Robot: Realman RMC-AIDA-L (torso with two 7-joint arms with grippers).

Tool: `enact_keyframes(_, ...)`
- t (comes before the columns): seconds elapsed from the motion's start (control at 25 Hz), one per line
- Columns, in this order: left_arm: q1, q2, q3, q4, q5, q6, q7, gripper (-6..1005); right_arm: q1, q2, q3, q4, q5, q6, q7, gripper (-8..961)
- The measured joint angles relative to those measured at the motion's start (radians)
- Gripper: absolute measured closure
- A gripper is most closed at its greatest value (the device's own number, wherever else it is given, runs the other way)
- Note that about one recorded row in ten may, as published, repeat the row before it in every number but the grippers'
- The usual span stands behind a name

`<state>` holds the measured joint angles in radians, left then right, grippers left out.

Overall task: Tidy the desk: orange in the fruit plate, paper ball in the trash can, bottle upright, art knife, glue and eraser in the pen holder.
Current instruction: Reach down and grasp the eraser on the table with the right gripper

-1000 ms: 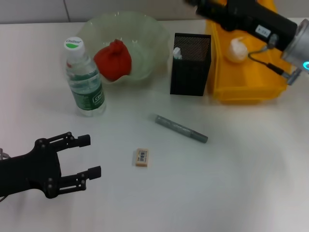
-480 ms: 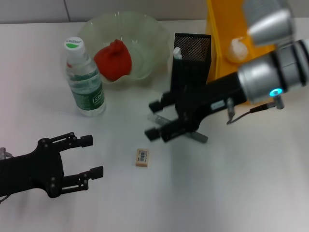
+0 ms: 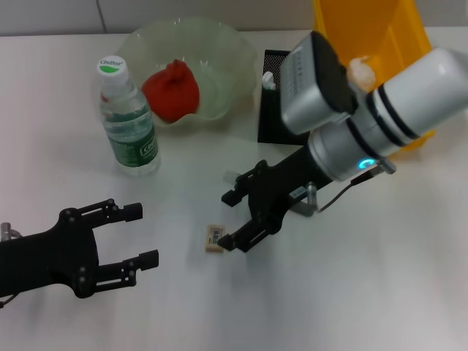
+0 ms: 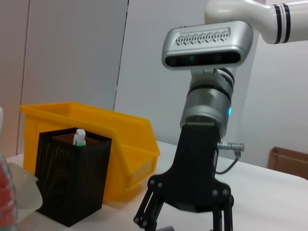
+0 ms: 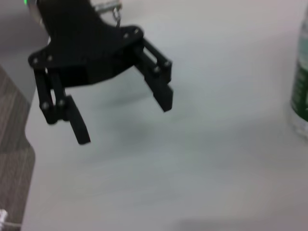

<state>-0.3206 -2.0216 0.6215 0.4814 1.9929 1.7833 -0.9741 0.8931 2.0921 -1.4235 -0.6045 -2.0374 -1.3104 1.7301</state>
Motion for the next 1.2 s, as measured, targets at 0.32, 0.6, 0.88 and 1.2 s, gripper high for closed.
enact_keyframes(0.32, 0.0, -0.003, 0.0, 0.0, 0.0, -0.018, 0.0, 220, 0.002, 0.0, -0.169, -0.009, 0.091, 0.082, -0.015, 148)
enact_keyframes(0.6, 0.0, -0.006, 0.004, 0.0, 0.0, -0.049, -0.009, 220, 0.002, 0.0, -0.263, -0.013, 0.146, 0.158, -0.024, 159)
enact_keyframes(0.88, 0.0, -0.006, 0.004, 0.0, 0.0, -0.048, -0.01, 220, 0.001, 0.0, -0.323, -0.014, 0.157, 0.208, -0.022, 170)
enact_keyframes(1.2, -0.001, -0.006, 0.002, 0.0, 0.0, -0.045, -0.011, 220, -0.001, 0.0, -0.364, -0.011, 0.168, 0.237, -0.021, 353)
